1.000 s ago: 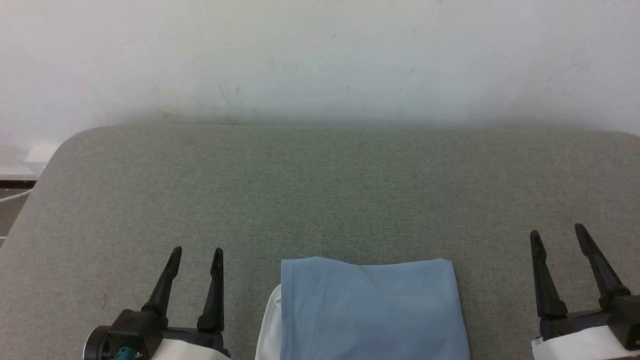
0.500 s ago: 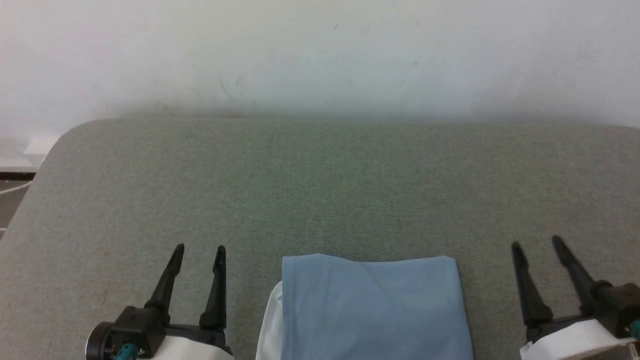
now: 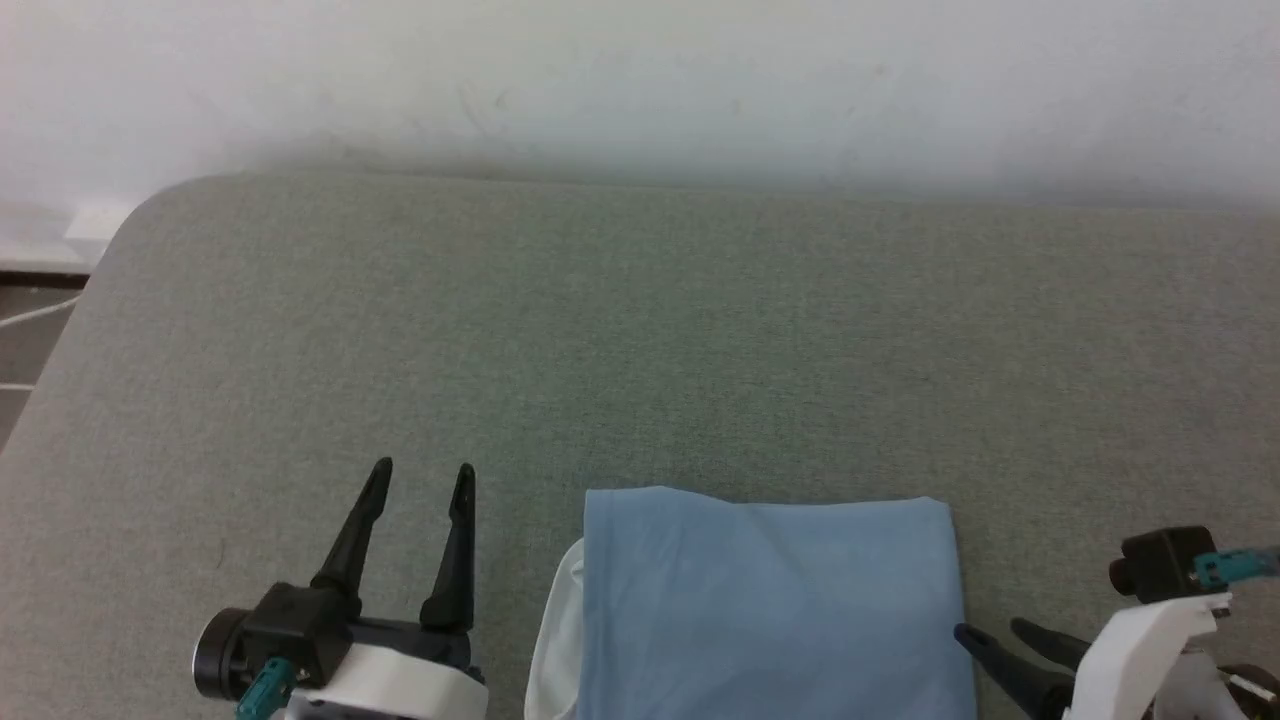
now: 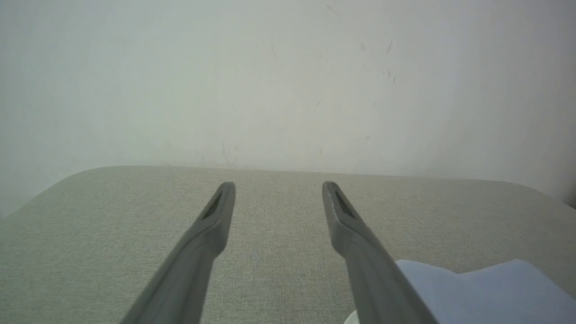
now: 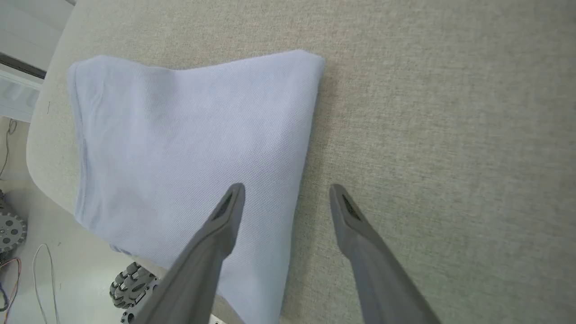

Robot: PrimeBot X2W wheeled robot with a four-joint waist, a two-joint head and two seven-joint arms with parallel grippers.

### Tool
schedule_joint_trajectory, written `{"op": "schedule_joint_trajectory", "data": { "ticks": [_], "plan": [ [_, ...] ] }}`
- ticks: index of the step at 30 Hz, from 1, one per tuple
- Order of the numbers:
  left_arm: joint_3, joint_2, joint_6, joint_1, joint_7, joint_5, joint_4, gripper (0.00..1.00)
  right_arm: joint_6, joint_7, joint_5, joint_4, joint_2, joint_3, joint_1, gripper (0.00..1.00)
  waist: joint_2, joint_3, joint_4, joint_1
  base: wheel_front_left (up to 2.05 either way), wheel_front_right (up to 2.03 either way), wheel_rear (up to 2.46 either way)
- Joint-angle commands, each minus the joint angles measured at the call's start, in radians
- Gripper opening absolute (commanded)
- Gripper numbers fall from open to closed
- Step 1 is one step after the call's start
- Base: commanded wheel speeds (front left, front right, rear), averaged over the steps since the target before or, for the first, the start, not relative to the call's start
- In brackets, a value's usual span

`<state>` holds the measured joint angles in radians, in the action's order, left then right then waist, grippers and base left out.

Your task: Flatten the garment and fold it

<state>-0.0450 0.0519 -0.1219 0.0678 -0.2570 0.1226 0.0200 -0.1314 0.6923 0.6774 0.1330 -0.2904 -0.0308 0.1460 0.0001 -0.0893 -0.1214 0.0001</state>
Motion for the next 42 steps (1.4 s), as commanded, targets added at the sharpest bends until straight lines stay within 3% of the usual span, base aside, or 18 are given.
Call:
{"op": "schedule_joint_trajectory", "data": {
  "ticks": [1, 8, 14, 15, 16, 17, 23, 28, 36, 42],
  "plan": [
    [-0.007, -0.002, -0.002, -0.022, -0.005, -0.002, -0.004, 1.00, 0.001, 0.026, 0.010, -0.011, 0.013, 0.003, -0.026, 1.00, -0.0001, -0.026, -0.026, -0.0001, 0.00, 0.00, 0.00],
    [-0.019, -0.002, -0.003, -0.045, -0.005, 0.002, -0.014, 1.00, 0.001, 0.118, 0.018, -0.122, 0.066, -0.006, -0.075, 1.00, -0.0001, -0.058, -0.067, -0.0001, 0.00, 0.00, 0.00],
    [-0.024, -0.002, -0.003, -0.054, -0.005, 0.004, -0.021, 1.00, 0.001, 0.120, -0.007, -0.216, 0.100, -0.078, -0.104, 1.00, -0.0001, -0.067, -0.088, -0.0001, 0.00, 0.00, 0.00],
    [-0.024, -0.002, -0.003, -0.056, -0.005, 0.004, -0.022, 1.00, 0.001, 0.111, -0.016, -0.231, 0.101, -0.091, -0.110, 0.95, -0.0001, -0.066, -0.090, -0.0001, 0.00, 0.00, 0.00],
    [-0.024, -0.002, -0.003, -0.056, -0.005, 0.004, -0.024, 1.00, 0.001, 0.101, -0.026, -0.245, 0.102, -0.106, -0.115, 0.21, -0.0001, -0.065, -0.091, -0.0001, 0.00, 0.00, 0.00],
    [-0.024, -0.002, -0.003, -0.056, -0.005, 0.004, -0.025, 1.00, 0.001, 0.088, -0.034, -0.256, 0.100, -0.120, -0.122, 0.00, -0.0001, -0.063, -0.091, -0.0001, 0.00, 0.00, 0.00],
    [-0.024, -0.002, -0.002, -0.049, -0.005, 0.003, -0.028, 1.00, 0.001, -0.001, -0.059, -0.283, 0.077, -0.173, -0.161, 0.00, -0.0001, -0.035, -0.069, -0.0001, 0.00, 0.00, 0.00],
    [-0.030, -0.002, -0.003, -0.031, -0.005, 0.005, -0.027, 1.00, 0.001, -0.082, -0.162, -0.256, -0.015, -0.242, -0.223, 0.00, -0.0001, 0.000, -0.002, -0.0001, 0.00, 0.00, 0.00],
    [-0.087, -0.002, -0.005, -0.038, -0.005, 0.015, -0.014, 1.00, 0.001, -0.081, -0.430, -0.159, -0.234, -0.421, -0.452, 0.00, -0.0001, -0.040, 0.223, -0.0001, 0.00, 0.00, 0.00],
    [-0.137, -0.002, -0.003, -0.112, -0.005, 0.014, -0.004, 1.00, 0.001, -0.061, -0.457, -0.144, -0.370, -0.568, -0.650, 0.00, -0.0001, -0.155, 0.389, -0.0001, 0.00, 0.00, 0.00]
  ]
}}
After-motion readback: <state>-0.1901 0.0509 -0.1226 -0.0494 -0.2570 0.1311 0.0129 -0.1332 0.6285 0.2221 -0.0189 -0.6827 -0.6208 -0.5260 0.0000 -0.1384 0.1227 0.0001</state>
